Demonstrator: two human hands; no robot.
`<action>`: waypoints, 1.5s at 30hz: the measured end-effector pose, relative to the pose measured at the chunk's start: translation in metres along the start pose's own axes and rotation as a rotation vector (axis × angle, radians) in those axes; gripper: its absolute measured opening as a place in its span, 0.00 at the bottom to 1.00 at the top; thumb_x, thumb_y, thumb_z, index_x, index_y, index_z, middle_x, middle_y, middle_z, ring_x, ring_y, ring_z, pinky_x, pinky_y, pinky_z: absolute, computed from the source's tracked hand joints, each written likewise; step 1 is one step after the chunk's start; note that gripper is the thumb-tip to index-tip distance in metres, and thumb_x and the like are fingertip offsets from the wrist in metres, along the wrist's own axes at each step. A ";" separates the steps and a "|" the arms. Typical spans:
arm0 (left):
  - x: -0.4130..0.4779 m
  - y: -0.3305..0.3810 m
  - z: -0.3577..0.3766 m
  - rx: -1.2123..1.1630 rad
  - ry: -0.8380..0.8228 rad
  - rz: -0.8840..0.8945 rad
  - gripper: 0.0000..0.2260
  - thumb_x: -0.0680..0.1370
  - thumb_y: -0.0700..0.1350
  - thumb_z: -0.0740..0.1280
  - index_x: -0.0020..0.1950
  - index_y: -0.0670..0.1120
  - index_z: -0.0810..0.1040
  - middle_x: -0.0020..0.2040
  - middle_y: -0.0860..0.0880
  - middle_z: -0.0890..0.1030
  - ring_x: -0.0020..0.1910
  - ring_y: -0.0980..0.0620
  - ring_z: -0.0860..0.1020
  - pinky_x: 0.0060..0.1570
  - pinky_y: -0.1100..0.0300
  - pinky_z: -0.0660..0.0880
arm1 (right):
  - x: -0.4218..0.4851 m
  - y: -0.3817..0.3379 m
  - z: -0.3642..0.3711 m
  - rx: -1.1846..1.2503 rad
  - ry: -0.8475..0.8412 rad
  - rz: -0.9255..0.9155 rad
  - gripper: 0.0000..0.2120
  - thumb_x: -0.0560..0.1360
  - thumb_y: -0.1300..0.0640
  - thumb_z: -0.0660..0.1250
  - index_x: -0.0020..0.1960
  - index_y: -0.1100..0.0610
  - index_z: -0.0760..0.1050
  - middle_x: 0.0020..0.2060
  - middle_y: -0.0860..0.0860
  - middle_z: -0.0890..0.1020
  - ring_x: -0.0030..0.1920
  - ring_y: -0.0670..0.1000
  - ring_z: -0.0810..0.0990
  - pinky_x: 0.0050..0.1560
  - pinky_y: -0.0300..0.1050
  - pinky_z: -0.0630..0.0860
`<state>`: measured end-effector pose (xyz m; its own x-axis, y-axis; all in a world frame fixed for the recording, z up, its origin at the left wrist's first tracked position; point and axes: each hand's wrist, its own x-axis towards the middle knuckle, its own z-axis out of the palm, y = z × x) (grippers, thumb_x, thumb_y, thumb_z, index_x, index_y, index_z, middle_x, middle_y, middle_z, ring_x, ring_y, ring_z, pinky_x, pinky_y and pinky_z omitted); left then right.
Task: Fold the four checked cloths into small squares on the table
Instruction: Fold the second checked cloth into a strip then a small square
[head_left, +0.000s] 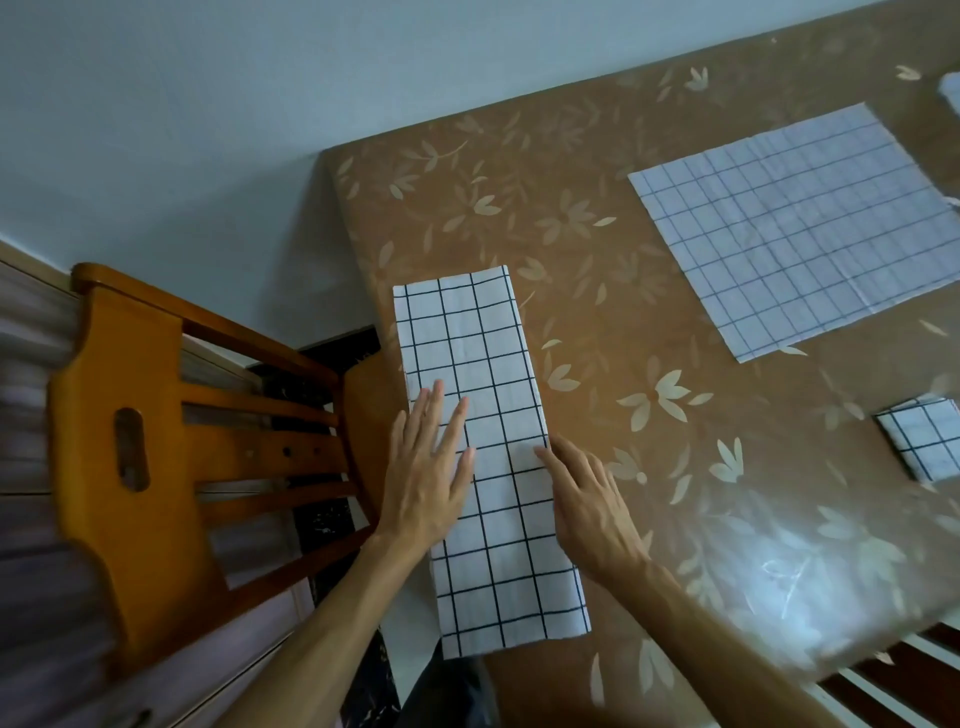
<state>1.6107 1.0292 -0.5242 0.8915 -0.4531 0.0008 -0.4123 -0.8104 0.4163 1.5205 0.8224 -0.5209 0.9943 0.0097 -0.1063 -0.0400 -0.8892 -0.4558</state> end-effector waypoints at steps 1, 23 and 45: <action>-0.009 0.000 -0.001 -0.056 0.035 -0.031 0.25 0.83 0.46 0.60 0.80 0.49 0.58 0.81 0.42 0.51 0.80 0.46 0.49 0.77 0.48 0.55 | -0.011 0.002 0.000 0.005 0.014 0.006 0.33 0.69 0.73 0.62 0.73 0.58 0.66 0.68 0.56 0.71 0.60 0.58 0.73 0.58 0.56 0.76; -0.122 0.002 0.002 -0.131 -0.160 -0.131 0.23 0.78 0.36 0.68 0.71 0.50 0.72 0.55 0.54 0.74 0.44 0.59 0.73 0.34 0.75 0.68 | -0.070 -0.012 -0.003 0.240 -0.118 0.519 0.09 0.72 0.48 0.68 0.40 0.50 0.70 0.39 0.46 0.74 0.37 0.46 0.72 0.36 0.42 0.71; -0.021 0.084 -0.022 -0.063 -0.139 0.405 0.15 0.80 0.42 0.65 0.66 0.48 0.76 0.60 0.50 0.75 0.56 0.53 0.75 0.51 0.59 0.80 | -0.091 0.051 -0.068 0.203 -0.137 0.404 0.06 0.71 0.61 0.73 0.42 0.54 0.76 0.36 0.49 0.77 0.37 0.51 0.76 0.39 0.47 0.75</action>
<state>1.5617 0.9789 -0.4695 0.6245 -0.7791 0.0549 -0.7075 -0.5346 0.4622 1.4351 0.7452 -0.4741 0.8736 -0.2459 -0.4199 -0.4527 -0.7273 -0.5159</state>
